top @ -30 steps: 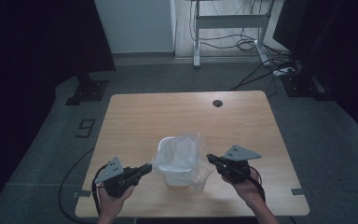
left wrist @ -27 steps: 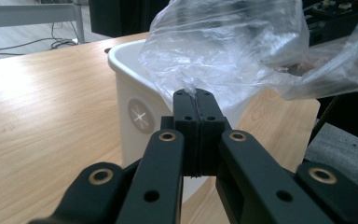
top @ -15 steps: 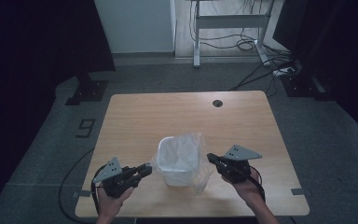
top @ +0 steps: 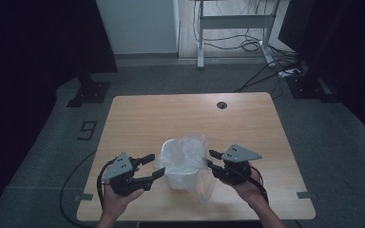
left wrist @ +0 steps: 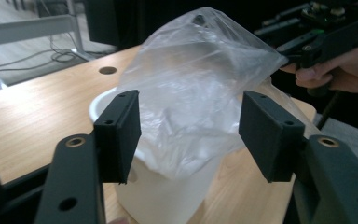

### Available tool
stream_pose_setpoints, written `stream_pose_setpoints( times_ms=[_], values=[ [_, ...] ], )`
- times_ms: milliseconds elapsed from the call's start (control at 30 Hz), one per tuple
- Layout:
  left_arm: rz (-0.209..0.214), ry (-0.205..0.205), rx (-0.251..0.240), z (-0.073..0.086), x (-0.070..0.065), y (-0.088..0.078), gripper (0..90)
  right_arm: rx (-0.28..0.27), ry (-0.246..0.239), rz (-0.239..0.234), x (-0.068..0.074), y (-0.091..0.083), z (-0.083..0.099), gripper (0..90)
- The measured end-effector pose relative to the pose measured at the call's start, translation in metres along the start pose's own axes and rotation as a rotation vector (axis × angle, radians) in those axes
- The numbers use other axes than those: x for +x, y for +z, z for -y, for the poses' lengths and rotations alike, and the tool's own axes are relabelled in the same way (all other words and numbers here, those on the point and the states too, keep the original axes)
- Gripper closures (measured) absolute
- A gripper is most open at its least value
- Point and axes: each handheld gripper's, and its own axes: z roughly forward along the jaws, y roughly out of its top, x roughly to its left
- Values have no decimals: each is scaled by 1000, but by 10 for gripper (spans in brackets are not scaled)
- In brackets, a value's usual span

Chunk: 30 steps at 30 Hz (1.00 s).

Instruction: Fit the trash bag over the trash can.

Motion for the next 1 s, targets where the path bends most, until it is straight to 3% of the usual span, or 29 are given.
stream_pose_setpoints(
  times_ms=[133,267,633,867,1000],
  values=[
    [6,25,18,-7,-4,4,370,-8,-20,7,6,-2,-10,500],
    [17,44,32,-13,-7,9,362,-22,-27,-1,9,-1,-20,483],
    [8,70,76,-20,-8,29,305,-55,36,-16,3,8,-35,488],
    [-42,72,96,-23,-6,42,315,-72,57,-26,4,9,-39,497],
    [-88,71,108,-24,-6,50,387,-74,57,-28,5,9,-40,499]
  ],
)
